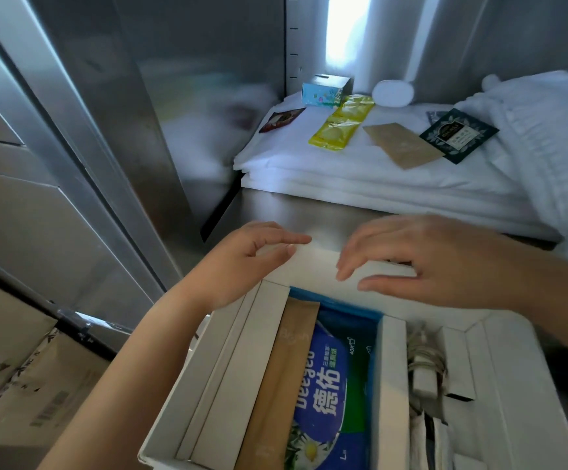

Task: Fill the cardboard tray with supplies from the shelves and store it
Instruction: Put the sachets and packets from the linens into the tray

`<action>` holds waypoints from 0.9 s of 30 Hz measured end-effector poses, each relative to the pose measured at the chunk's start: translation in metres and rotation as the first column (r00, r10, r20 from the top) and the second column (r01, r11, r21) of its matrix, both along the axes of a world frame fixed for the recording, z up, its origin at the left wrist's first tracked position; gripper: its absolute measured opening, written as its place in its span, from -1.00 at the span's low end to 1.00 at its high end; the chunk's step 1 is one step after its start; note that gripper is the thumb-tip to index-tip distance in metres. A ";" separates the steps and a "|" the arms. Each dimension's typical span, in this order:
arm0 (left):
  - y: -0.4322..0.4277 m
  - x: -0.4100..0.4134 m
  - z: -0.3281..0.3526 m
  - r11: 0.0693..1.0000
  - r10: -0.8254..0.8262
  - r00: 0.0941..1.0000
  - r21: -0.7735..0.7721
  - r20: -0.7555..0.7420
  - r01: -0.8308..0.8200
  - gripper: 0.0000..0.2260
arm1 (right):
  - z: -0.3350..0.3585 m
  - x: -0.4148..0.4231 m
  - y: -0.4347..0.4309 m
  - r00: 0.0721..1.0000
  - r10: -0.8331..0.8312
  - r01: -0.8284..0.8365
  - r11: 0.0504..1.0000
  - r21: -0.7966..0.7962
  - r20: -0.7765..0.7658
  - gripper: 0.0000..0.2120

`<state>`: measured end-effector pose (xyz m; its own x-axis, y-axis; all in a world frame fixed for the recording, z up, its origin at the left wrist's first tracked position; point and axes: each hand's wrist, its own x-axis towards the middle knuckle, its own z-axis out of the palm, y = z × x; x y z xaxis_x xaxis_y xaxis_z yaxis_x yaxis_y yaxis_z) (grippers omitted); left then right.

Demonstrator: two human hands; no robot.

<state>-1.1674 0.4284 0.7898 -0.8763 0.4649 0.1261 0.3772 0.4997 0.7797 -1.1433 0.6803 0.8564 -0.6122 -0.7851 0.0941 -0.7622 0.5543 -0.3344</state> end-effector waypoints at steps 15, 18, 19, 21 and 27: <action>-0.003 -0.001 -0.002 1.000 0.011 1.000 -0.001 0.025 -0.011 -0.73 | -0.064 -0.098 0.083 0.897 -0.438 0.425 0.893 0.149 0.063 -0.41; -0.002 -0.001 -0.001 1.000 0.014 1.000 -0.001 0.016 -0.014 -0.76 | -0.079 -0.107 0.090 0.850 -0.515 0.475 0.839 0.265 0.107 -0.26; -0.002 -0.001 -0.001 1.000 0.012 1.000 -0.002 0.013 -0.012 -0.76 | -0.083 -0.108 0.091 0.830 -0.541 0.488 0.822 0.293 0.135 -0.19; -0.002 0.000 -0.001 1.000 0.013 1.000 0.001 0.015 -0.013 -0.77 | -0.089 -0.109 0.090 0.803 -0.571 0.499 0.800 0.332 0.168 -0.07; -0.002 0.000 -0.002 1.000 0.019 1.000 -0.005 0.013 -0.019 -0.77 | -0.096 -0.113 0.088 0.808 -0.572 0.497 0.791 0.358 0.142 -0.09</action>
<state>-1.1676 0.4267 0.7881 -0.8865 0.4489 0.1122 0.3573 0.5101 0.7824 -1.2561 0.7678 0.7605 -0.9144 -0.2912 -0.2813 -0.2344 0.9472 -0.2187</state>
